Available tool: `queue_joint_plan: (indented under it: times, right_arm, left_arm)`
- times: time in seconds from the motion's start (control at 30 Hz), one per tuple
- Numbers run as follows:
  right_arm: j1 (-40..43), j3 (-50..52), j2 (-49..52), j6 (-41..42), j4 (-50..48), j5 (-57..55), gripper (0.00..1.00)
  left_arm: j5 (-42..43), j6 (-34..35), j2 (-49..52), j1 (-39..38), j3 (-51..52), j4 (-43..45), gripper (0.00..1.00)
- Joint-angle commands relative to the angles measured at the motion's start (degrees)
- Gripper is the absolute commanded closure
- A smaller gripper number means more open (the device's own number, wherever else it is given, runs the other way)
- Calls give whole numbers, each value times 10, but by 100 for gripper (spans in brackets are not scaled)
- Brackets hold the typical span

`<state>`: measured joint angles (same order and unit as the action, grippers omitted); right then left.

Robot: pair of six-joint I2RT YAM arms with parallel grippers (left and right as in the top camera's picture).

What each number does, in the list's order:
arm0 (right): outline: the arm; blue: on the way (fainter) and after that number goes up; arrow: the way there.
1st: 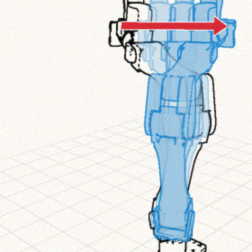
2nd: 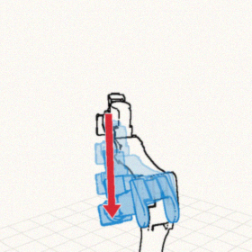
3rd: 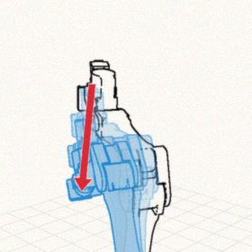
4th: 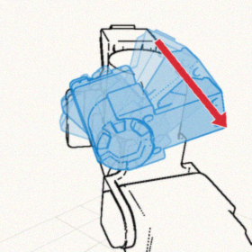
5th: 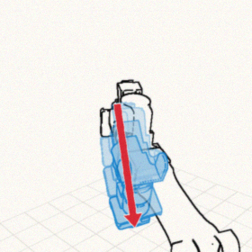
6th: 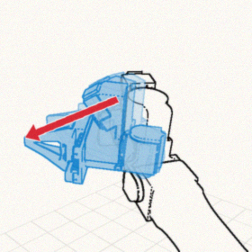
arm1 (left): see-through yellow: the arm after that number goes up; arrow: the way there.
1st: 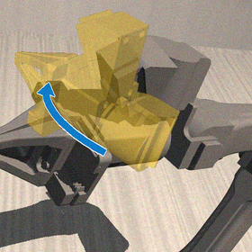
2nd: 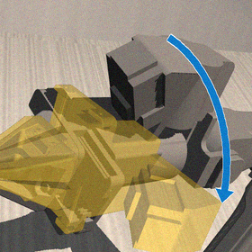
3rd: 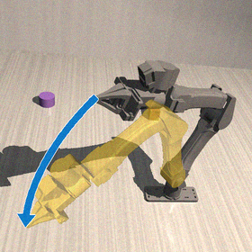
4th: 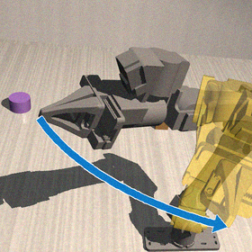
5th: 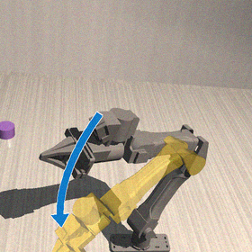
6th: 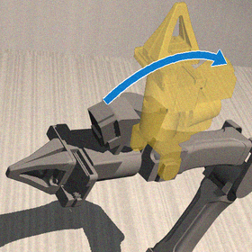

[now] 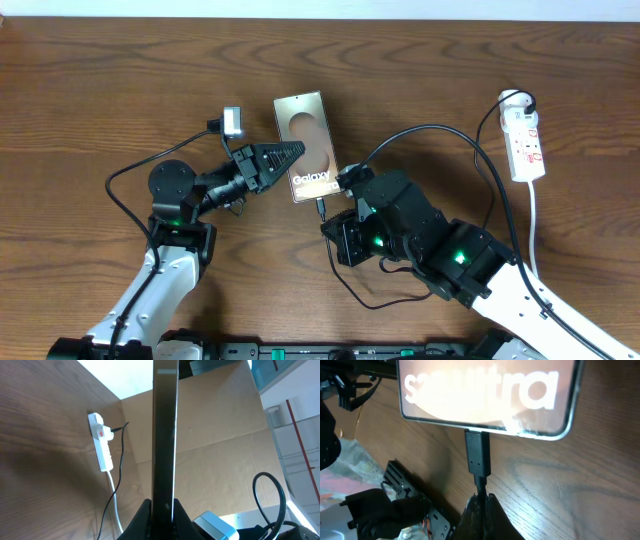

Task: Plug charger to phone and switch on socket
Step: 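Align the USB-C plug under the phone's bottom port with the right gripper, then push the USB-C plug upward into the phone's port with the right gripper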

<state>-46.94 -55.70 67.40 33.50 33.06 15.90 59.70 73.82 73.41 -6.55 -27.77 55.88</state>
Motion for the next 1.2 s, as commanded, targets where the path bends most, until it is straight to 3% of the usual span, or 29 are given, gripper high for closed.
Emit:
queue_joint_plan:
  times: [0.0, 1.17]
  right_arm:
    - [2, 2, 3, 3, -3, 17, 99]
    - [41, 2, 3, 3, 10, 115, 99]
  left_arm:
    - [9, 6, -4, -1, -19, 10, 93]
    - [-23, 4, -4, -1, -19, 10, 93]
